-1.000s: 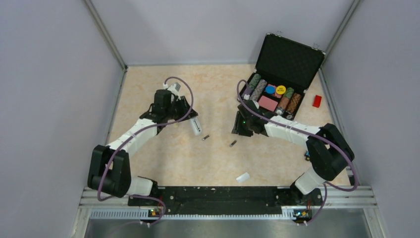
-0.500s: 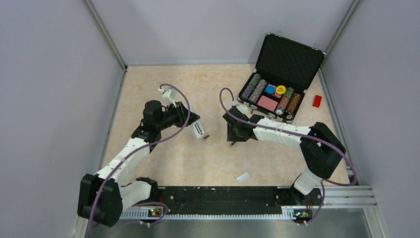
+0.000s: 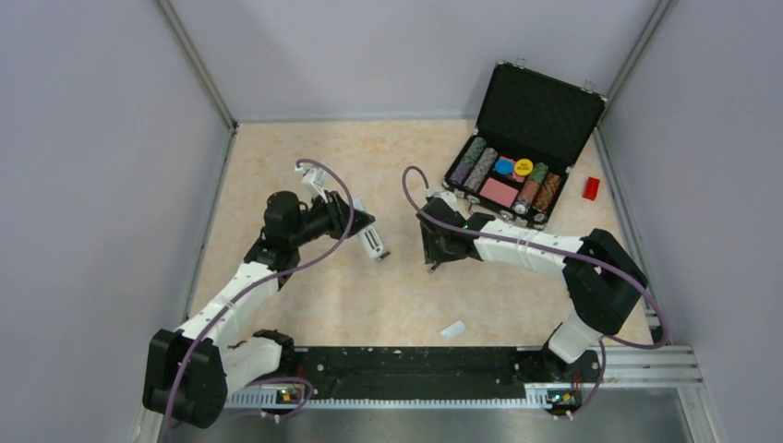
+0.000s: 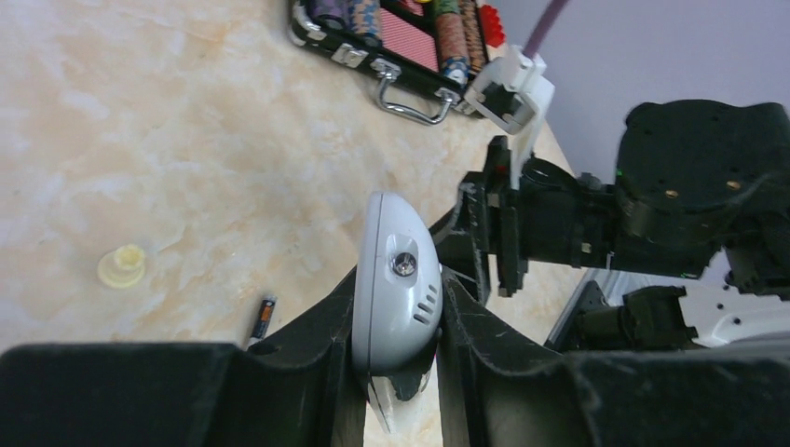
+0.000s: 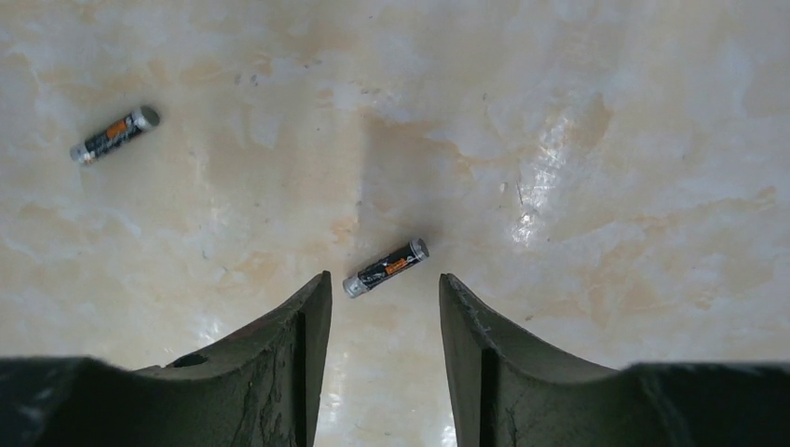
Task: Load the batteries into the remote control
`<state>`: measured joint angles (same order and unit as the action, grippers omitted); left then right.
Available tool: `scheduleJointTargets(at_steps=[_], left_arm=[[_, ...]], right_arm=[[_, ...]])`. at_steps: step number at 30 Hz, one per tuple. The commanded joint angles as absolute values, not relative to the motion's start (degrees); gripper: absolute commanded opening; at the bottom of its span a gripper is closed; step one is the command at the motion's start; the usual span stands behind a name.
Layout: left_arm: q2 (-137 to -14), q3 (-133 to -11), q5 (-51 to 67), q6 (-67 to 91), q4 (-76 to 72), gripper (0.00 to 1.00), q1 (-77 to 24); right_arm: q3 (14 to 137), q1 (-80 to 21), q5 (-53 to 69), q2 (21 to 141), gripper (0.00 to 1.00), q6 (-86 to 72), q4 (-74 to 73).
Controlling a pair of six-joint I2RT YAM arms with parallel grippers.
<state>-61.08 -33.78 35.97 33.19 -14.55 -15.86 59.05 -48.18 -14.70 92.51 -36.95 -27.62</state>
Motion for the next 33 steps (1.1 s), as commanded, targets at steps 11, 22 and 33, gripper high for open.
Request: scheduleJointTargets(at_steps=[11, 22, 33], left_arm=[[-53.76, -38.07, 4.19, 36.34, -0.32, 0.0, -15.19], [-53.06, -38.1, 1.76, 37.95, 2.82, 0.0, -13.03], [-53.63, -38.05, 1.08, 37.18, 2.8, 0.0, -12.4]], right_arm=[[62.94, -46.59, 5.84, 94.19, 0.51, 19.37, -28.25], [64.03, -45.54, 9.01, 97.72, 0.53, 35.67, -29.16], [65.62, -44.74, 10.25, 101.8, 0.52, 40.77, -29.94]])
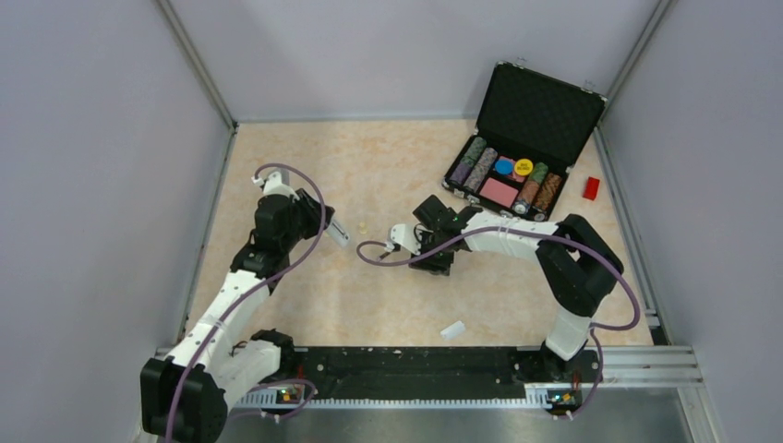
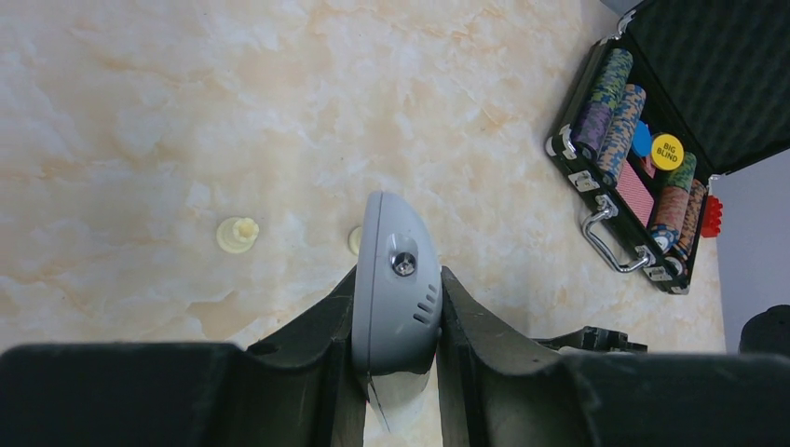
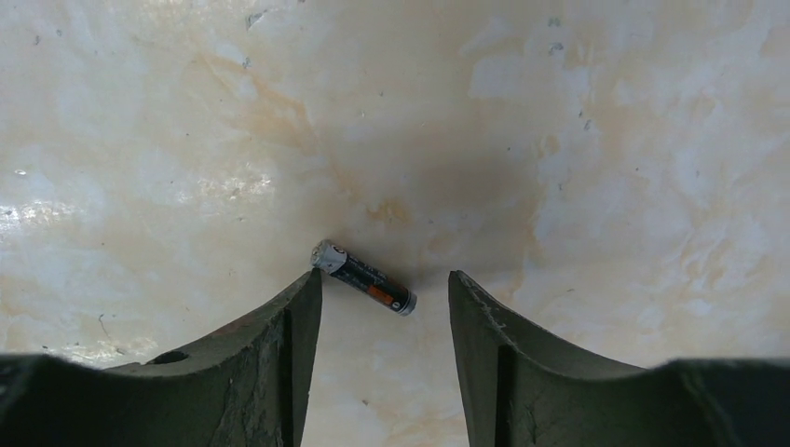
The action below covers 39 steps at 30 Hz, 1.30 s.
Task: Load the batteries into the remote control
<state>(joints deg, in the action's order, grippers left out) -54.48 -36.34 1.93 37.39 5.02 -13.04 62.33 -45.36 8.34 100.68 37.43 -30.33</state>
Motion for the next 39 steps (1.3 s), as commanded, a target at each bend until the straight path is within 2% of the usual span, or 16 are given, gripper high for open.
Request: scheduleJointTargets(at_steps=[1, 3, 5, 11, 16, 22, 31, 35, 39], left_arm=[[-53.88, -38.24, 1.06, 37.03, 2.81, 0.0, -12.33], [-54.35, -38.53, 1.14, 36.96, 2.68, 0.0, -12.23], [-54.88, -38.86, 1.38, 36.86, 2.58, 0.0, -12.14], [-55.97, -39.16, 1.89, 36.72, 2.22, 0.0, -11.95], [-56.88, -39.24, 2.94, 36.83, 1.83, 0.0, -11.87], [-58.08, -39.16, 7.46, 37.53, -0.45, 0.0, -11.8], [-61.64, -39.59, 25.89, 43.22, -11.91, 0.0, -11.87], [-65.41, -43.22, 30.25, 48.98, -10.8, 0.0, -11.95], [-68.66, -45.67, 34.64, 53.52, -12.01, 0.0, -12.21]], right_arm=[[65.72, -44.69, 10.4, 102.07, 0.51, 40.86, -29.92], [66.05, -44.65, 10.61, 102.59, 0.48, 40.87, -29.94], [66.09, -44.58, 11.31, 102.92, 0.42, 40.67, -29.93], [65.86, -43.96, 13.3, 103.09, 0.14, 37.71, -29.86], [64.85, -43.61, 14.66, 101.49, 0.02, 33.47, -28.08], [61.55, -43.25, 14.78, 93.39, 0.0, 23.57, -19.03], [56.56, -43.88, 15.02, 77.94, 0.0, -2.57, 2.08], [55.75, -48.48, 11.44, 74.7, 0.0, -5.6, 10.51], [56.79, -50.84, 8.69, 76.24, 0.0, -10.64, 15.89]])
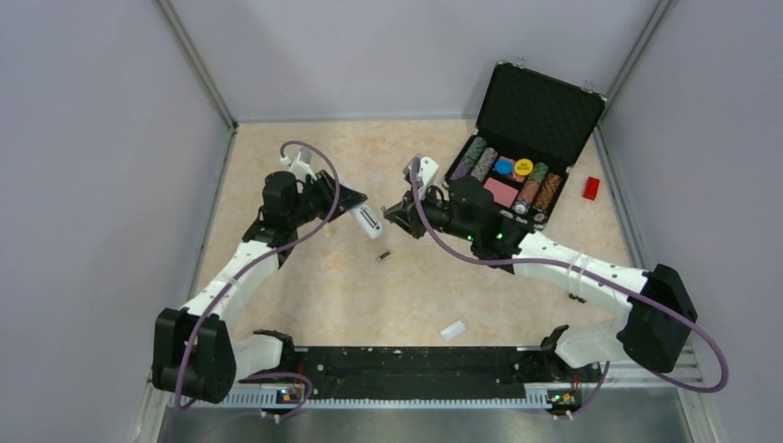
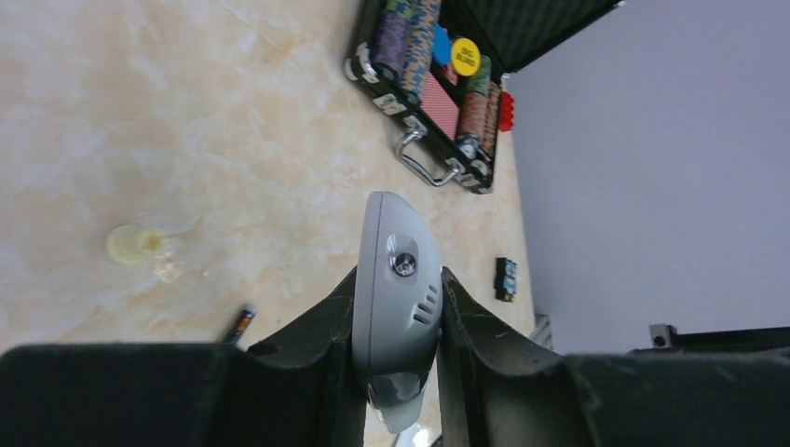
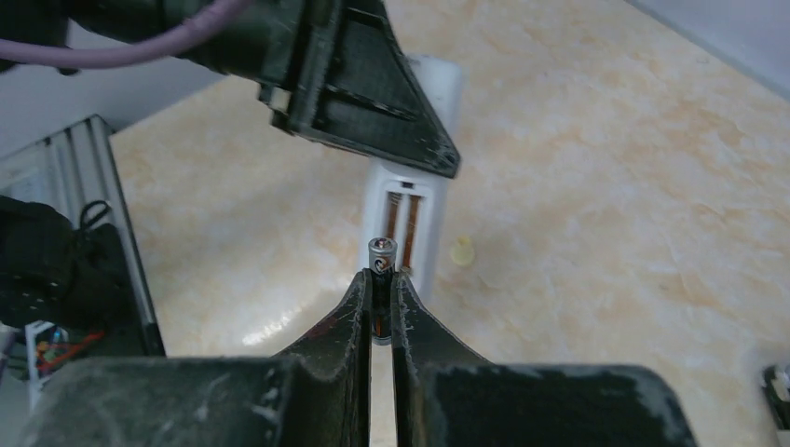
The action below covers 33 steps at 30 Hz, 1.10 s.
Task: Load the batteries into the remote control
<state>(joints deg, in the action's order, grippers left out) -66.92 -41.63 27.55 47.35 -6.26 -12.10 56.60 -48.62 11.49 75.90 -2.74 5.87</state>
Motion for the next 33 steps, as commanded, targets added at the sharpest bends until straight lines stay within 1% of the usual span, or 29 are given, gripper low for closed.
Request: scheduleJointTargets(at_steps=[1, 6, 12, 33], left_arm=[[-68.89, -45.76, 34.96, 54.5, -12.64, 0.0, -12.22], [-69.53, -47.79, 35.95, 55.76, -10.48, 0.0, -12.22], [-71.05, -50.53, 38.88, 51.26, -5.42, 0.0, -12.24], [-71.1, -52.1, 42.54, 49.16, -2.06, 0.0, -12.22]], right_arm=[[57.0, -51.26, 7.99, 76.83, 0.0, -11.34, 16.66], [56.99, -52.99, 5.27, 78.74, 0.0, -11.4, 19.71], [56.93, -53.52, 4.68, 80.44, 0.0, -9.88, 20.53], [56.51, -54.84, 3.7, 83.06, 0.0, -5.57, 19.71]])
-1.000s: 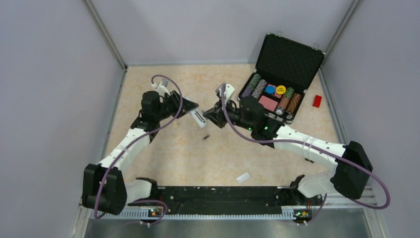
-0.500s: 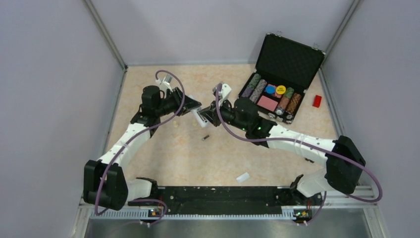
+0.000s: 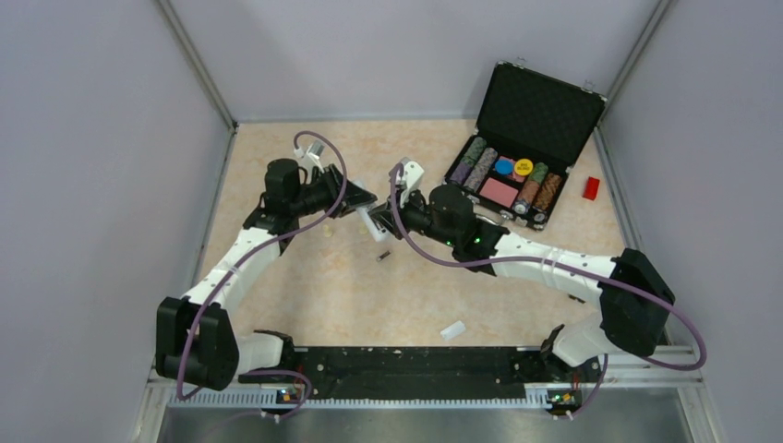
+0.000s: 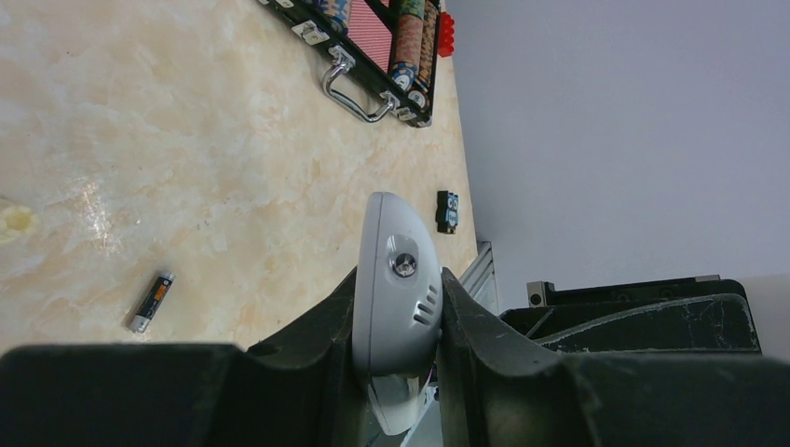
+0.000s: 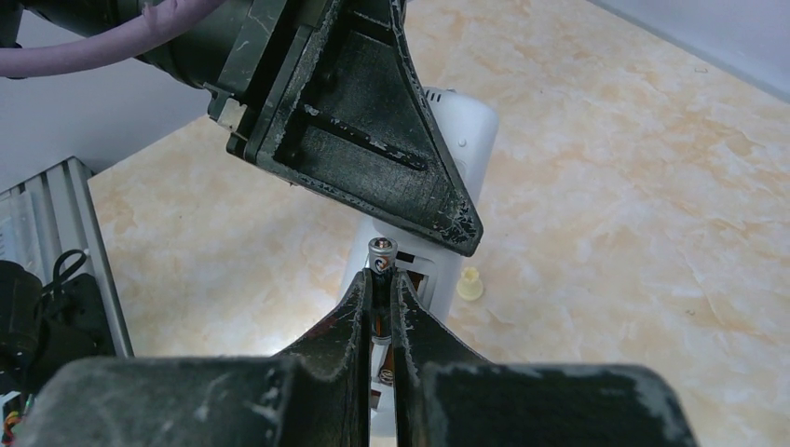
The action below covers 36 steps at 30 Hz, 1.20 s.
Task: Load the batteries into the remote control
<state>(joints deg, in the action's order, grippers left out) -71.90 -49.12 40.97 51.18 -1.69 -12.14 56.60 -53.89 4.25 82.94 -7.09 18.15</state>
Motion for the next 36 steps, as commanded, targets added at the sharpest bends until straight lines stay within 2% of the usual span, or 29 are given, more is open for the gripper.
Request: scheduleJointTargets(at_steps=[1, 18, 31, 36], left_arm=[[-71.0, -52.24, 42.48, 48.81, -1.66, 0.0, -12.22], [-70.86, -53.0, 41.95, 49.13, -0.74, 0.0, -12.22], [-70.21, -52.22, 41.52, 49.68, -0.68, 0.0, -12.22], [-69.85, -51.65, 41.38, 49.67, -0.53, 0.0, -12.22]], right_arm=[[56.46, -54.93, 3.55, 83.06, 0.0, -5.44, 19.53], [55.46, -55.55, 1.92, 83.86, 0.0, -5.63, 17.4], [54.28, -55.55, 0.32, 82.49, 0.05, -8.12, 16.39], [55.18, -55.56, -1.88, 82.44, 0.1, -10.47, 15.85]])
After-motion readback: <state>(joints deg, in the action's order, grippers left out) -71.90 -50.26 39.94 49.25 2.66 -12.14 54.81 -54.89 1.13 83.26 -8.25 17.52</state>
